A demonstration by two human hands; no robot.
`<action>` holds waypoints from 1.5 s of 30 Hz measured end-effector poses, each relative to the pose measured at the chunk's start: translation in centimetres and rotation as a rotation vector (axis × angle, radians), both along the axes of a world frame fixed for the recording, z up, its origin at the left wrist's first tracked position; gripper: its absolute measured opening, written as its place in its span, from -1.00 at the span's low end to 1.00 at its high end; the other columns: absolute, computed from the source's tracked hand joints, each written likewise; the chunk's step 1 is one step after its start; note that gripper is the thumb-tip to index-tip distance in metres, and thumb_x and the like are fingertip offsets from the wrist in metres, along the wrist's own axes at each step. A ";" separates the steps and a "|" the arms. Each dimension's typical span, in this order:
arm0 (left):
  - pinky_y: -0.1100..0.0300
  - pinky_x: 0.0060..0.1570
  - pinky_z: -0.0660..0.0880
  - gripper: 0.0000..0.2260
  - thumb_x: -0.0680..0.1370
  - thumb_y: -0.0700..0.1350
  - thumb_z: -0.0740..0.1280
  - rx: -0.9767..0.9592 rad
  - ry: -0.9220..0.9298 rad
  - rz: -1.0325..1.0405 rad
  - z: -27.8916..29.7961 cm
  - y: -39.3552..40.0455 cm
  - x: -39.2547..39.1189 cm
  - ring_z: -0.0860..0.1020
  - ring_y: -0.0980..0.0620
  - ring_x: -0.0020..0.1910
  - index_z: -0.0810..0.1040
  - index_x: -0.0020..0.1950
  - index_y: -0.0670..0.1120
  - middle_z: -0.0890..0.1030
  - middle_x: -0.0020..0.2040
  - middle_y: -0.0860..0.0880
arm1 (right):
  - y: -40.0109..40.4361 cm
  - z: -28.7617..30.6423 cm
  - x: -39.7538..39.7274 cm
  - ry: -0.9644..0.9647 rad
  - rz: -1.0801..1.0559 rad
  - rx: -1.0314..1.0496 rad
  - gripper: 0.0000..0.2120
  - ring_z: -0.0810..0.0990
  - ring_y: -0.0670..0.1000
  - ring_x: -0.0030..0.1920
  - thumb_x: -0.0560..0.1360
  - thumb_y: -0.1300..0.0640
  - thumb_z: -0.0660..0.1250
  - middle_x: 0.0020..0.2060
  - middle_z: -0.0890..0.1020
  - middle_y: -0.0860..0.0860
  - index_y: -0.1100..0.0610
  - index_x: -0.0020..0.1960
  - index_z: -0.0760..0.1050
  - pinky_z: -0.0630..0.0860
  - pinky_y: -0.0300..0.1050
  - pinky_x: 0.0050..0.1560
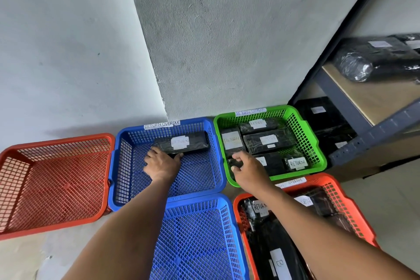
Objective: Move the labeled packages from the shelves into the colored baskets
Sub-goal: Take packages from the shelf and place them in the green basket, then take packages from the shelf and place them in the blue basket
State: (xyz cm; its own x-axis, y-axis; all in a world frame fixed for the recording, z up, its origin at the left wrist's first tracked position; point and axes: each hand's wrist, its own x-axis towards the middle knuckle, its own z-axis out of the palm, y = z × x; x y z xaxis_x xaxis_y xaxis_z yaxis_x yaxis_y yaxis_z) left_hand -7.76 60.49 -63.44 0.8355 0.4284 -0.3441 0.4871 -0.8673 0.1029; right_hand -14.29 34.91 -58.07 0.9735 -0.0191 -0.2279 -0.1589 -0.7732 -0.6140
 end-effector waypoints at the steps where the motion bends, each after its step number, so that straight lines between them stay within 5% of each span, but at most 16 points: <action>1: -0.15 0.21 0.49 -0.01 0.48 0.45 0.23 -0.004 0.000 0.003 0.0 -0.1 0.0 0.34 -0.24 0.43 0.03 0.59 -0.26 0.30 0.48 -0.25 | -0.1 0.0 -0.1 0.003 0.000 0.000 -0.68 0.58 -0.02 0.00 0.57 0.14 0.33 0.21 0.54 -0.04 0.05 0.32 0.46 0.51 -0.12 0.01; 16: -0.19 0.32 0.42 0.21 0.34 0.56 0.27 -0.096 -0.009 0.037 2.6 -0.7 -1.1 0.26 -0.32 0.49 -0.17 0.63 -0.21 0.15 0.56 -0.33 | -2.2 2.2 -1.9 -0.004 -0.020 0.010 -0.68 0.57 0.02 0.13 0.58 0.12 0.32 0.28 0.48 -0.01 0.06 0.32 0.45 0.52 -0.08 0.10; 21: -0.22 0.52 0.10 0.01 0.49 0.45 0.21 -0.143 -0.188 -0.069 6.7 -3.4 -1.9 0.00 -0.31 0.60 -0.12 0.63 -0.19 -0.03 0.62 -0.28 | -5.1 5.1 -2.9 -0.063 -0.030 -0.016 -0.67 0.55 0.03 0.15 0.55 0.14 0.35 0.27 0.50 0.00 0.08 0.30 0.47 0.47 -0.12 0.08; 27: -0.12 0.54 0.08 -0.26 0.61 0.30 0.17 -0.202 -0.446 -0.276 13.0 -11.3 -4.1 0.09 -0.16 0.60 0.13 0.62 -0.15 0.13 0.62 -0.19 | -12.4 9.4 -5.6 -0.103 -0.046 -0.019 -0.69 0.53 0.09 0.21 0.55 0.11 0.33 0.28 0.48 0.02 0.07 0.28 0.48 0.47 -0.07 0.19; 32: -0.10 0.30 0.41 -0.49 0.61 0.19 0.27 -0.243 -0.660 -0.498 18.4 -22.1 -7.5 0.45 -0.22 0.37 0.51 0.38 -0.17 0.49 0.40 -0.17 | -22.5 13.1 -10.1 -0.185 -0.129 -0.049 -0.71 0.57 0.13 0.20 0.50 0.11 0.38 0.18 0.59 0.08 0.09 0.21 0.54 0.45 -0.09 0.17; 35: -0.07 0.09 0.54 -0.45 0.55 0.27 0.15 -0.214 -0.769 -0.638 20.3 -29.1 -10.1 0.58 -0.23 0.14 0.64 0.18 -0.14 0.63 0.15 -0.15 | -29.5 15.2 -12.9 -0.219 -0.158 -0.072 -0.72 0.55 0.11 0.21 0.49 0.11 0.38 0.18 0.58 0.08 0.10 0.19 0.54 0.43 -0.10 0.18; 45: 0.06 -0.34 0.49 -0.74 0.58 0.09 0.28 -0.271 -0.820 -0.980 24.9 -50.2 -16.5 0.62 -0.21 -0.20 0.62 -0.09 -0.07 0.59 -0.14 -0.09 | -48.7 19.7 -17.9 -0.215 -0.264 -0.073 -0.70 0.56 0.06 0.20 0.56 0.04 0.33 0.28 0.53 -0.01 0.01 0.29 0.48 0.46 -0.13 0.06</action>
State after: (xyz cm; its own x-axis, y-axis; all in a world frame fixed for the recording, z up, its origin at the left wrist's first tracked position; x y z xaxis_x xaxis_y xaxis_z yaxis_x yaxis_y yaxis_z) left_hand -24.27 10.26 -38.54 0.7655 -0.4763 0.4326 -0.6189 -0.7290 0.2925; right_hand -32.24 -13.82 -38.40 0.9583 -0.2856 -0.0070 -0.2325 -0.7655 -0.6000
